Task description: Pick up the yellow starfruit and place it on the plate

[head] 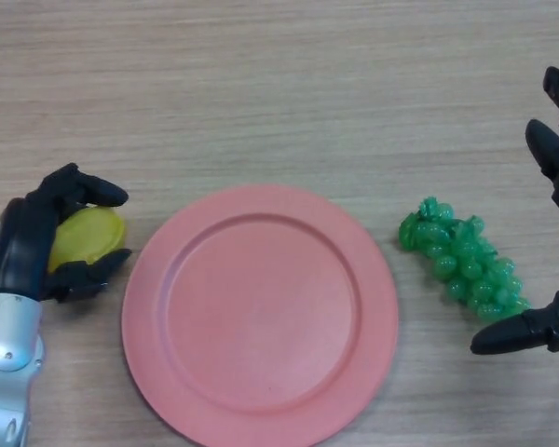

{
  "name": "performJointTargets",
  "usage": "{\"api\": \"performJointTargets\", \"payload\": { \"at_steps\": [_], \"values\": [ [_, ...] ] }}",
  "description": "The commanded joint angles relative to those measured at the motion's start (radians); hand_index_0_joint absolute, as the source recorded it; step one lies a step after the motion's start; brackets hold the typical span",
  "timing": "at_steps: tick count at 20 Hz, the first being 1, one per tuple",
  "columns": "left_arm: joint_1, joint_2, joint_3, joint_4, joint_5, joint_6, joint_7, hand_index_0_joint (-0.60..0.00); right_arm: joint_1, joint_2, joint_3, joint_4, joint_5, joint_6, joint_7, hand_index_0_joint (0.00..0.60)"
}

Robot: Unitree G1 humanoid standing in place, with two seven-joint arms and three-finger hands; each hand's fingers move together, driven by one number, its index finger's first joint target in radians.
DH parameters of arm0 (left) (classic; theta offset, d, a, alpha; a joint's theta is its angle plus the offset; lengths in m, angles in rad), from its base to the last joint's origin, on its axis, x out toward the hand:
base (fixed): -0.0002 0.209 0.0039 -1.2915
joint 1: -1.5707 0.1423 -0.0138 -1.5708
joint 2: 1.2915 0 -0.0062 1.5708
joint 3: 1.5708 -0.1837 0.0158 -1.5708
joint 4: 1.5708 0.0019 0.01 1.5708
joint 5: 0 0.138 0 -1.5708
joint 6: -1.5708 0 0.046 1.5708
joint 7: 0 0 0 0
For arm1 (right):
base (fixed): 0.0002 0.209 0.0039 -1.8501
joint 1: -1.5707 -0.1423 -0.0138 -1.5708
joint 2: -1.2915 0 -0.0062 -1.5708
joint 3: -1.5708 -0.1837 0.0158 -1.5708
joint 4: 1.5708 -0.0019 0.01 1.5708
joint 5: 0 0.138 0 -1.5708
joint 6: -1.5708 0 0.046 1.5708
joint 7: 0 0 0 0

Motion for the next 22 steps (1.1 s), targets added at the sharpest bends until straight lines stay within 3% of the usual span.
{"api": "performJointTargets", "payload": {
  "at_steps": [1, 4, 5, 6, 7, 8, 9, 10, 11, 12, 15, 17, 20, 21, 22],
  "values": [
    [-0.03, 0.055, 0.098, -0.144, -0.055, -0.077, 0.081, -0.55, -0.021, -0.021, -0.056, -0.073, 0.043, -0.073, -0.009, 0.0],
    [-0.017, 0.042, 0.088, -0.233, -0.066, -0.044, 0.064, -0.201, -0.019, -0.02, -0.054, -0.076, 0.042, -0.07, -0.007, 0.0],
    [0.005, 0.01, 0.059, -0.364, -0.072, -0.001, 0.035, -0.058, -0.017, -0.018, -0.054, -0.078, 0.045, -0.065, -0.003, 0.0],
    [0.02, -0.01, 0.038, -0.446, -0.069, 0.024, 0.011, 0.0, -0.015, -0.017, -0.056, -0.079, 0.05, -0.06, -0.002, 0.0],
    [0.024, -0.018, 0.027, -0.455, -0.063, 0.021, 0.007, -0.15, -0.016, -0.017, -0.056, -0.078, 0.051, -0.062, -0.002, 0.0],
    [0.03, -0.027, 0.016, -0.469, -0.058, 0.024, -0.001, -0.251, -0.016, -0.017, -0.057, -0.077, 0.053, -0.063, -0.002, 0.0],
    [0.042, -0.047, -0.016, -0.495, -0.033, 0.022, -0.021, -0.3, -0.014, -0.017, -0.057, -0.074, 0.055, -0.069, -0.002, 0.0],
    [0.05, -0.061, -0.039, -0.507, -0.011, 0.006, -0.028, -0.199, -0.012, -0.016, -0.057, -0.071, 0.055, -0.075, -0.002, 0.0],
    [0.074, -0.093, -0.09, -0.522, 0.057, -0.032, -0.043, -0.057, -0.012, -0.016, -0.059, -0.062, 0.057, -0.087, -0.007, 0.0],
    [0.088, -0.108, -0.116, -0.529, 0.098, -0.049, -0.057, 0.0, -0.012, -0.016, -0.061, -0.058, 0.061, -0.091, -0.01, 0.0],
    [0.091, -0.108, -0.117, -0.51, 0.145, -0.066, -0.061, -0.4, -0.014, -0.018, -0.064, -0.054, 0.059, -0.094, -0.008, 0.0],
    [0.081, -0.102, -0.104, -0.487, 0.171, -0.09, -0.059, -0.6, -0.023, -0.024, -0.064, -0.043, 0.05, -0.101, -0.007, 0.0],
    [0.074, -0.099, -0.081, -0.509, 0.08, -0.085, -0.084, -0.6, -0.028, -0.025, -0.064, -0.036, 0.053, -0.106, -0.007, 0.0],
    [0.082, -0.109, -0.06, -0.562, -0.104, -0.029, -0.109, -0.6, -0.027, -0.024, -0.057, -0.027, 0.044, -0.115, -0.006, 0.0],
    [0.078, -0.106, -0.055, -0.572, -0.139, -0.014, -0.108, -0.6, -0.027, -0.025, -0.054, -0.026, 0.043, -0.109, -0.006, 0.0]
  ]
}}
